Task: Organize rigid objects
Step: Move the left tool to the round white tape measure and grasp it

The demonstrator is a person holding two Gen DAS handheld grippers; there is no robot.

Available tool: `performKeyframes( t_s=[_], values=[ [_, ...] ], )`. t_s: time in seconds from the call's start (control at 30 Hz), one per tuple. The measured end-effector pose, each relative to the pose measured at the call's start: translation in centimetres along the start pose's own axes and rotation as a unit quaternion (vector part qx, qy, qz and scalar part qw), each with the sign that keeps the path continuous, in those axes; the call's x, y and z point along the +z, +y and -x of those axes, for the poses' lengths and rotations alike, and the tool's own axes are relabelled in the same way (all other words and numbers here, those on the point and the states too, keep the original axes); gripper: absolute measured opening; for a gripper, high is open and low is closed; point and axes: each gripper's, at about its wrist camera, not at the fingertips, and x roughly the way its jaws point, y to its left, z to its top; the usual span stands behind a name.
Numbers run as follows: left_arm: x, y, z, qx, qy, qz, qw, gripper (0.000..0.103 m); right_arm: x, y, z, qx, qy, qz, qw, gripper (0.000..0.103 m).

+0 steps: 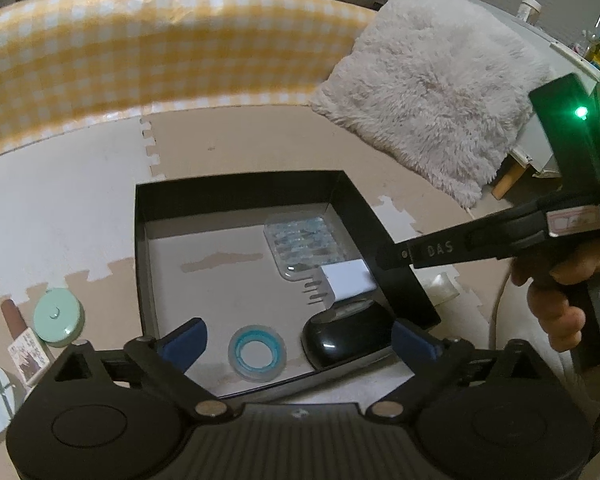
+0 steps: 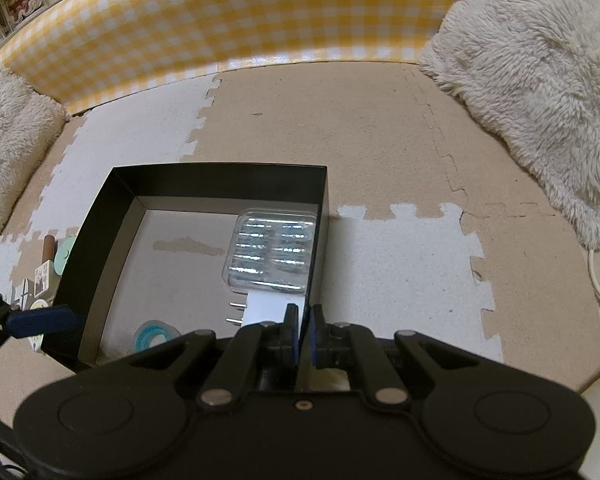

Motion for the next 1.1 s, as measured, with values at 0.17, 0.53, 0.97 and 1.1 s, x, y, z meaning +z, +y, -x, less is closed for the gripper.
performKeyframes(
  t_s=[0.17, 0.53, 0.97, 1.1],
  values=[
    [0.4, 0.3, 1.5, 0.015, -0.013, -0.001, 0.9998, 0.103, 0.0, 0.0, 0.0, 0.0, 0.0, 0.0, 1.0, 0.006],
    [1.0, 4.0, 5.2, 0.089, -0.072, 0.014, 0.9933, 0.103, 0.0, 0.1, 0.0, 0.001, 0.0, -0.001, 1.0, 0.006],
    [-1.9, 10.8, 6.8, 0.163, -0.046, 0.113, 0.9791, 0.103, 0.0, 0.1, 0.1, 0.0, 0.0, 0.001, 1.0, 0.006],
    [-3.2, 11.6, 6.1, 0.177, -0.022, 0.135, 0.9746, 0.103, 0.0, 0.1, 0.1, 0.0, 0.0, 0.001, 1.0, 0.006]
  ],
)
